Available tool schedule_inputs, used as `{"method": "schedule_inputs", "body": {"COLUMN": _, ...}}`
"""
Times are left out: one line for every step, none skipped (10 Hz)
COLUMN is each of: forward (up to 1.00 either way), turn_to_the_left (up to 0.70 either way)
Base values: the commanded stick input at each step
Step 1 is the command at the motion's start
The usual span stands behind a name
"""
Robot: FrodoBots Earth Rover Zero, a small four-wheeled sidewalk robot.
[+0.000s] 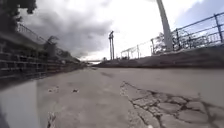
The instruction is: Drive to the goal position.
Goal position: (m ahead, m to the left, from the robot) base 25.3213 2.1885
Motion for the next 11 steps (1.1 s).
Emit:
{"method": "schedule_inputs", "body": {"forward": 0.70, "turn_to_the_left": 0.00}}
{"method": "schedule_inputs", "body": {"forward": 0.70, "turn_to_the_left": 0.00}}
{"method": "schedule_inputs", "body": {"forward": 0.70, "turn_to_the_left": 0.00}}
{"method": "schedule_inputs", "body": {"forward": 0.70, "turn_to_the_left": 0.00}}
{"method": "schedule_inputs", "body": {"forward": 0.70, "turn_to_the_left": 0.00}}
{"method": "schedule_inputs", "body": {"forward": 0.70, "turn_to_the_left": 0.00}}
{"method": "schedule_inputs", "body": {"forward": 0.70, "turn_to_the_left": 0.00}}
{"method": "schedule_inputs", "body": {"forward": 0.70, "turn_to_the_left": 0.00}}
{"method": "schedule_inputs", "body": {"forward": 0.70, "turn_to_the_left": 0.00}}
{"method": "schedule_inputs", "body": {"forward": 0.70, "turn_to_the_left": 0.00}}
{"method": "schedule_inputs", "body": {"forward": 0.70, "turn_to_the_left": 0.00}}
